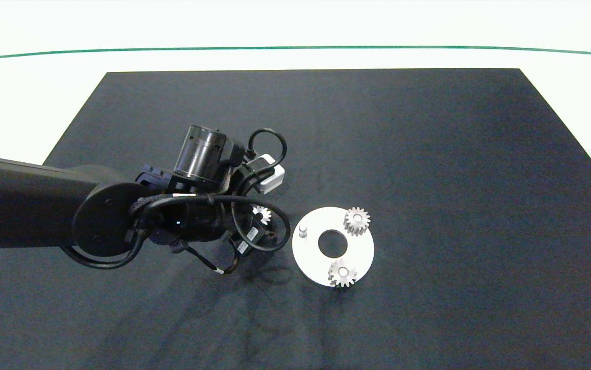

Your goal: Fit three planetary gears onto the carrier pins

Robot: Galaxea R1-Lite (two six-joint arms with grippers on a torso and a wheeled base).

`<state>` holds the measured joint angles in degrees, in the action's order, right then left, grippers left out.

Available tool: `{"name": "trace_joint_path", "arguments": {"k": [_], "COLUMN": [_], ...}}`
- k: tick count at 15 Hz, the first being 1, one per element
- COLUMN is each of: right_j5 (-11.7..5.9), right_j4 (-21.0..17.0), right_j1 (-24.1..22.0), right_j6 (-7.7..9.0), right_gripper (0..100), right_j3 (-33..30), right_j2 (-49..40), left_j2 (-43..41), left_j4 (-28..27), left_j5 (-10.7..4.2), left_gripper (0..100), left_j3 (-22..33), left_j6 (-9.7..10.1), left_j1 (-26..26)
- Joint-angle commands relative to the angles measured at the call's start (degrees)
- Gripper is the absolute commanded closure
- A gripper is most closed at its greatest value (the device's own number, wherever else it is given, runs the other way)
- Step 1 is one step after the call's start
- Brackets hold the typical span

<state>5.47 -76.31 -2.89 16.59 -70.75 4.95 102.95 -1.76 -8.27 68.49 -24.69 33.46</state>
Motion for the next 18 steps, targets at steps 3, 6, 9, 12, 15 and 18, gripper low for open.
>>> {"name": "trace_joint_path", "arguments": {"k": [3,6,9,12,15,18], "right_j5": [-0.02,-0.02,-0.02,0.06,-0.02,0.06], "right_j4": [-0.4,-0.3,-0.2,-0.2,-0.1,0.1], "right_j1": [0.0,-0.1,-0.1,-0.1,-0.1,-0.1], "right_j6": [0.11,0.11,0.11,0.11,0.11,0.11], "right_gripper": [0,0,0,0,0,0], "right_j3": [0.0,0.0,0.0,0.0,-0.1,-0.1], "right_j2": [0.1,0.4,0.5,0.5,0.6,0.4], "left_j2": [0.1,0.1,0.0,0.0,-0.1,-0.2], "left_j4": [0.2,0.1,0.1,0.1,0.1,0.0], "left_j5": [-0.08,0.0,0.0,-0.08,-0.08,-0.17], "left_gripper": [31,37,43,49,55,61], "left_j3": [-0.1,-0.3,-0.3,-0.4,-0.3,-0.5], "left_j6": [-0.1,-0.19,-0.19,-0.19,-0.1,-0.1], "left_j1": [-0.5,-0.9,-0.9,-0.9,-0.9,-0.8]}}
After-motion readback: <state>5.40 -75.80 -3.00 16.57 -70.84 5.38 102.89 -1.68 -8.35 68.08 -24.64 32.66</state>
